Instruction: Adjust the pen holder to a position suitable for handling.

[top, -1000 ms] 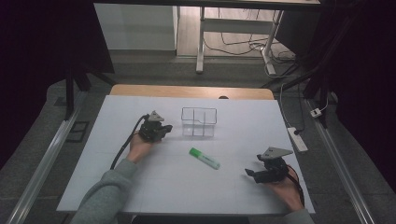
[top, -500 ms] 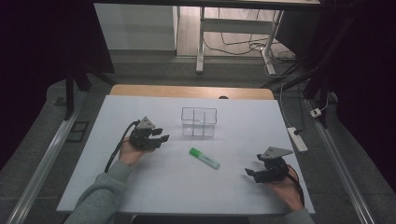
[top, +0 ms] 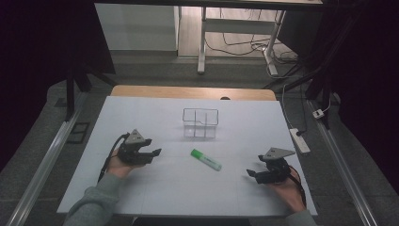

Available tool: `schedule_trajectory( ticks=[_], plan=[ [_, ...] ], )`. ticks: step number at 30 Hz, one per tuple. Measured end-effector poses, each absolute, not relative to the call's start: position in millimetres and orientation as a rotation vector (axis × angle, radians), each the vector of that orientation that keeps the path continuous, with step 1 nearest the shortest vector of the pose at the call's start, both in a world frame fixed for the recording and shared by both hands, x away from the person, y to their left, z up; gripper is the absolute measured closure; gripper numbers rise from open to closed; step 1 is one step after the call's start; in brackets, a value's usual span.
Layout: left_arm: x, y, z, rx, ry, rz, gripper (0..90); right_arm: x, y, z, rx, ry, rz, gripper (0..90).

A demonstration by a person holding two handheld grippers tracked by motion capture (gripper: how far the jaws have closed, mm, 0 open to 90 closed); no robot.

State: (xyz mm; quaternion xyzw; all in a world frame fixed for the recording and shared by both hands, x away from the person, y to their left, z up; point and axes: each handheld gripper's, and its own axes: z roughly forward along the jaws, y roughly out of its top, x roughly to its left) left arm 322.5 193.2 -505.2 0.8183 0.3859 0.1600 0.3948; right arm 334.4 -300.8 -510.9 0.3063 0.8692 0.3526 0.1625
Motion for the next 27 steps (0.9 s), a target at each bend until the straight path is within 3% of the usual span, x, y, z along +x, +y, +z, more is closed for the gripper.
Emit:
schedule_trajectory(
  ticks=[14, 27],
  plan=[
    [285, 219, -515, 2.062, 1.025, 0.408, 36.2, 333, -301, -511, 0.869, 2.479, 1.018, 21.9],
    [280, 221, -519, 2.076, 1.028, 0.412, 34.0, 332, -301, -508, 0.871, 2.467, 1.039, 22.0]
  ],
)
